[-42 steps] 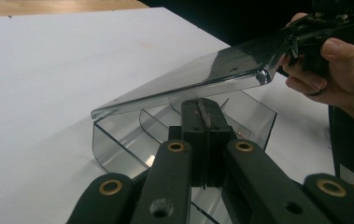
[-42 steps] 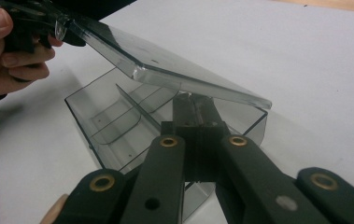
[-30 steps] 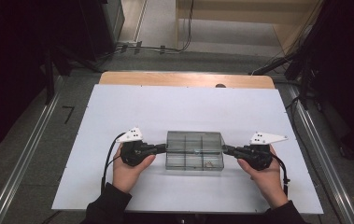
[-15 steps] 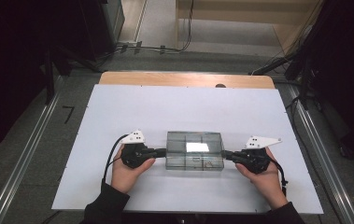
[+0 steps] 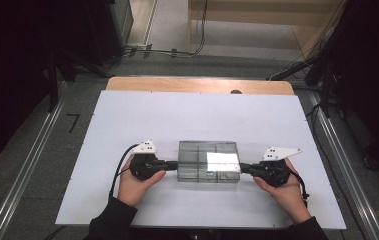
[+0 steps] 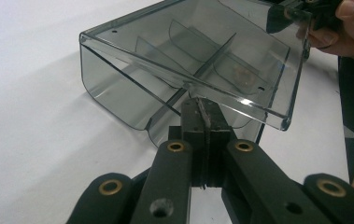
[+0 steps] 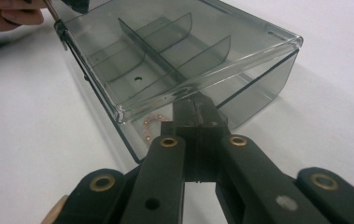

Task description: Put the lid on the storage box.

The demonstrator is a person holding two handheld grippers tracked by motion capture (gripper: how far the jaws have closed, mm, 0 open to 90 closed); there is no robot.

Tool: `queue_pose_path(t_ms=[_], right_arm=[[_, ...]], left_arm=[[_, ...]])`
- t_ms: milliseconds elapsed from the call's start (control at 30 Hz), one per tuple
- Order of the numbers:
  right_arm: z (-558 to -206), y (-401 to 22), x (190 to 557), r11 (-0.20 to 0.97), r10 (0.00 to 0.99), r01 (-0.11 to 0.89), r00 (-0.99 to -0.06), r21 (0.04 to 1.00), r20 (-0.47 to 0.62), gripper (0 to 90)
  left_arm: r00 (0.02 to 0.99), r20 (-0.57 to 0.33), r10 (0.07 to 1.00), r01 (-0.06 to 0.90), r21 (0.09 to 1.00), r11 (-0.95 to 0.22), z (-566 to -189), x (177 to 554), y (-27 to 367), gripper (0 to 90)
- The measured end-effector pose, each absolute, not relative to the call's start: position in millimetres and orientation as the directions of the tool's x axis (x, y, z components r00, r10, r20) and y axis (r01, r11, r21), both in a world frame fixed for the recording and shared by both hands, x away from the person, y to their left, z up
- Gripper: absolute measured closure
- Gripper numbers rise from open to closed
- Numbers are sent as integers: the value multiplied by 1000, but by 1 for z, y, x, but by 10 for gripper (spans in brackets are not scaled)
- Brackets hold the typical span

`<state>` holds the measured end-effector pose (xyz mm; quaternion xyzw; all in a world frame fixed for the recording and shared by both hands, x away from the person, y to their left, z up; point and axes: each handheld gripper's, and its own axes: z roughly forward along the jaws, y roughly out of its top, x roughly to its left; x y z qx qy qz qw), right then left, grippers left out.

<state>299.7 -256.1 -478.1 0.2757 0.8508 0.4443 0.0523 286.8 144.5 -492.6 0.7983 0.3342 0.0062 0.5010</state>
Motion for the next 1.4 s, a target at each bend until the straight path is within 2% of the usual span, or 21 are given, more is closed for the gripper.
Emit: queue_pose_path(t_ms=[667, 800, 900, 1033, 1167, 1300, 1367, 1400], right_arm=[[-485, -260, 301, 472, 536, 443, -831, 762, 151, 876], [-482, -263, 300, 454, 543, 445, -825, 772, 156, 842], [-480, -265, 299, 434, 546, 438, -823, 787, 157, 759], [-475, -267, 296, 394, 560, 418, -815, 819, 147, 594], [-471, -272, 293, 351, 572, 401, -808, 846, 146, 489], [-468, -279, 291, 306, 605, 386, -785, 870, 136, 326], [-467, -283, 290, 290, 609, 383, -781, 877, 139, 270], [-466, -285, 290, 287, 609, 379, -781, 880, 138, 232]], left_arm=[[756, -327, 567, 550, 786, -281, -497, 289, 148, 900], [755, -321, 571, 538, 802, -259, -496, 286, 152, 900], [768, -304, 564, 508, 826, -246, -494, 282, 155, 891], [762, -288, 580, 479, 854, -204, -490, 277, 160, 743], [749, -285, 598, 463, 871, -166, -489, 273, 163, 520], [735, -286, 615, 452, 883, -129, -488, 269, 169, 334], [725, -283, 628, 457, 880, -131, -488, 268, 171, 153], [722, -282, 632, 456, 881, -128, -488, 268, 172, 99]])
